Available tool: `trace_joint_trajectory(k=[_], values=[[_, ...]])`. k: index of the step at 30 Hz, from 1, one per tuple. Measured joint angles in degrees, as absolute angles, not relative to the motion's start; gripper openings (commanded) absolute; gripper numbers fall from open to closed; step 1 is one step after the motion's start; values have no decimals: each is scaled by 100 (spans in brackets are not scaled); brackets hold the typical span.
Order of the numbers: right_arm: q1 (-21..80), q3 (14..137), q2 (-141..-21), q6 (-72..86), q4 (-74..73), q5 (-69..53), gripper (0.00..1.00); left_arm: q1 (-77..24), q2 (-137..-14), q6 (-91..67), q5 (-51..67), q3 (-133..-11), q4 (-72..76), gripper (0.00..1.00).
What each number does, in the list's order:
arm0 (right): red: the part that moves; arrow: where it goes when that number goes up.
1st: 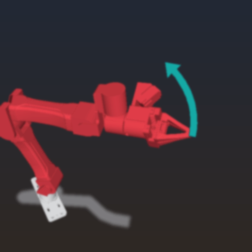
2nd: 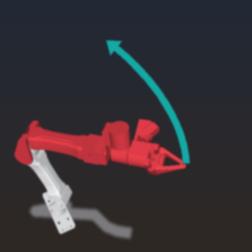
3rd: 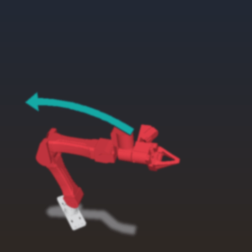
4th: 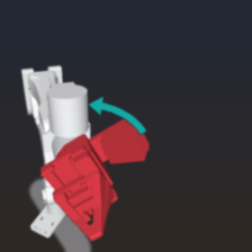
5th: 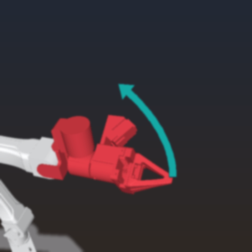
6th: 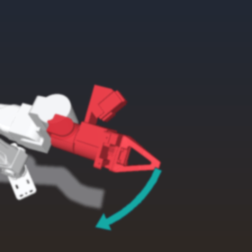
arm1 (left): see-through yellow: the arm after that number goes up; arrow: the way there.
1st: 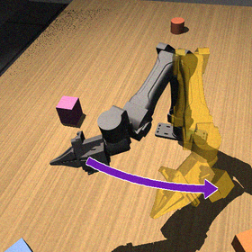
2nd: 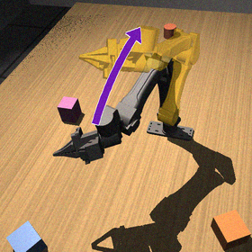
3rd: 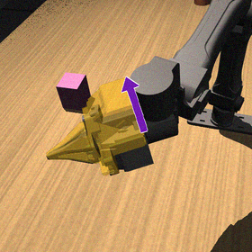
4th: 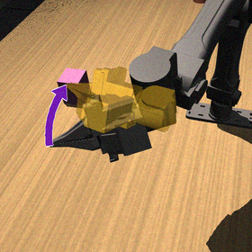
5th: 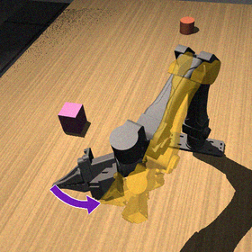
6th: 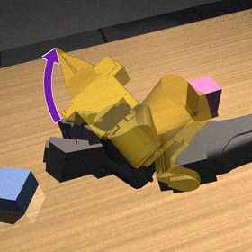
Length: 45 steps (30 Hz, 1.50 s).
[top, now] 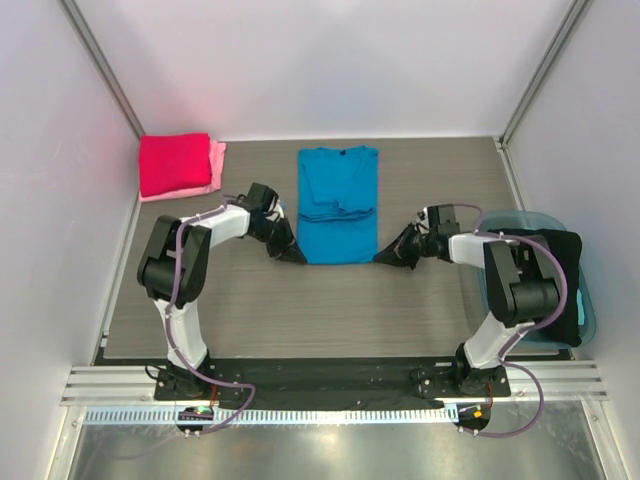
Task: Fold and stack the t-shirts
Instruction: Fold the tshirt
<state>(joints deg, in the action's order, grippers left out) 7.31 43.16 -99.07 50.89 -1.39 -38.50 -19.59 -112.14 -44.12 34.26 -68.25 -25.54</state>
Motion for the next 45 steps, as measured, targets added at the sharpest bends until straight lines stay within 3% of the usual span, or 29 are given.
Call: trace_joint_trajectory(k=[13, 26, 33, 44, 45], values=[[607, 4746, -7806, 4521, -1197, -4429, 2, -2154, -9212, -3402, 3028, -7387, -3433, 0], [598, 4711, -7220, 4128, -1846, -4412, 2, -2123, -8757, -3114, 2919, -6768, -3618, 0], [598, 4982, -8073, 4134, -1404, -4403, 2, -1702, -9507, -3118, 3098, -7185, -3286, 0], [248, 8226, -10912, 4012, -746, -4211, 1, -1452, -12237, -2698, 3151, -10956, -3061, 0], [237, 8619, -11242, 3990, -729, -4191, 1, -1437, -12449, -2665, 3148, -11227, -3083, 5]])
